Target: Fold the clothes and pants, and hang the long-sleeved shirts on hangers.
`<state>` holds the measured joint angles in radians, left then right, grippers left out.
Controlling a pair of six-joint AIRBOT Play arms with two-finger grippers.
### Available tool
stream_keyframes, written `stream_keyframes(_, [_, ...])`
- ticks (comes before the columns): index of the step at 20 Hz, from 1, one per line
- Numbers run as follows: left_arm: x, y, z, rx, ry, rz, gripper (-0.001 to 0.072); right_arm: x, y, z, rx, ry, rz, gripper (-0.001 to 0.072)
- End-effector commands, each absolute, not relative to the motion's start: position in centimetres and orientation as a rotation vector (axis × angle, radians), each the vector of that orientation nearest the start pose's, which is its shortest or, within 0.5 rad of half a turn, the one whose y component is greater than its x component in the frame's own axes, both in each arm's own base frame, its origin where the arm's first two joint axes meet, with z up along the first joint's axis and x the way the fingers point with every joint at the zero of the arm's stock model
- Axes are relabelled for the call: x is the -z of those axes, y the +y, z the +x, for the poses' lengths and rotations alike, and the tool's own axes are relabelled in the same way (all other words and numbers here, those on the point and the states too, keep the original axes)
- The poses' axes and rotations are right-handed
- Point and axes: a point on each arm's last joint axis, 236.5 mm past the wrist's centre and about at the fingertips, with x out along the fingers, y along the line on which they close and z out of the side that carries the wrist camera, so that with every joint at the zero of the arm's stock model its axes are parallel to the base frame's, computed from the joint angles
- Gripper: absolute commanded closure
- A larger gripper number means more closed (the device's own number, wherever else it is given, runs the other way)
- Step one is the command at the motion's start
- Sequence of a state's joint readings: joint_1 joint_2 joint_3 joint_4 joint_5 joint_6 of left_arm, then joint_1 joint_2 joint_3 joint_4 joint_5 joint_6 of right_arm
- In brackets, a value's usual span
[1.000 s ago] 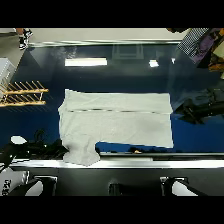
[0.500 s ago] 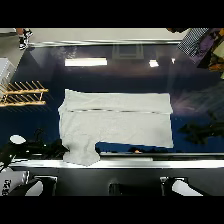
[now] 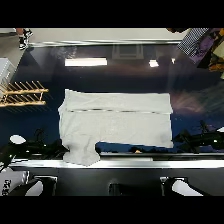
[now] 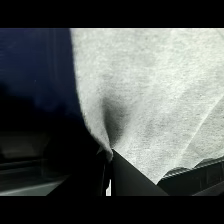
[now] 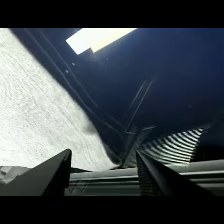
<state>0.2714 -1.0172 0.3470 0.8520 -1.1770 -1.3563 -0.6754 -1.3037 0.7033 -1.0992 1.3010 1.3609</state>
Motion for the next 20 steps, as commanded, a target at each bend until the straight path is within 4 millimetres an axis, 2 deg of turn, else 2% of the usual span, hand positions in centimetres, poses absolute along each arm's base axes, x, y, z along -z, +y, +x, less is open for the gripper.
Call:
stream_keyframes(1, [9.9,-9.8,18.5,0.199,1.585,-0.86,0.0686,10.2,-4.8,23.3,0.089,1.553,0.959,0.0236])
stream_keyframes(4, [9.6,-9.6,19.0,0.211,1.57,-0.844,0.0685,10.2,-4.0,23.1,0.071,1.563,0.991,0.0236])
stream_keyframes(8, [8.6,-9.2,20.6,0.218,1.529,-0.825,0.0686,10.9,-1.9,21.8,0.029,1.592,1.05,0.0238])
stream_keyframes(9, [8.5,-9.1,20.8,0.219,1.522,-0.822,0.0686,11.2,-1.6,21.6,0.031,1.592,1.061,0.0267])
stream_keyframes(10, [8.4,-9.1,21.0,0.22,1.517,-0.82,0.0686,11.3,-1.5,21.6,0.027,1.583,1.064,0.0351])
stream_keyframes(11, [8.3,-9.0,21.1,0.22,1.514,-0.818,0.0686,11.3,-1.5,22.0,0.022,1.564,1.061,0.0391])
stream_keyframes(14, [7.9,-8.9,21.6,0.222,1.502,-0.814,0.0686,10.7,-1.2,23.8,-0.008,1.486,1.101,0.0667])
stream_keyframes(17, [6.5,-8.7,23.1,0.233,1.47,-0.804,0.0687,9.1,-0.9,25.8,-0.041,1.408,1.143,0.0679])
stream_keyframes(20, [3.4,-7.9,26.2,0.247,1.374,-0.772,0.0687,5.9,-2.1,27.9,-0.073,1.321,1.082,0.0679])
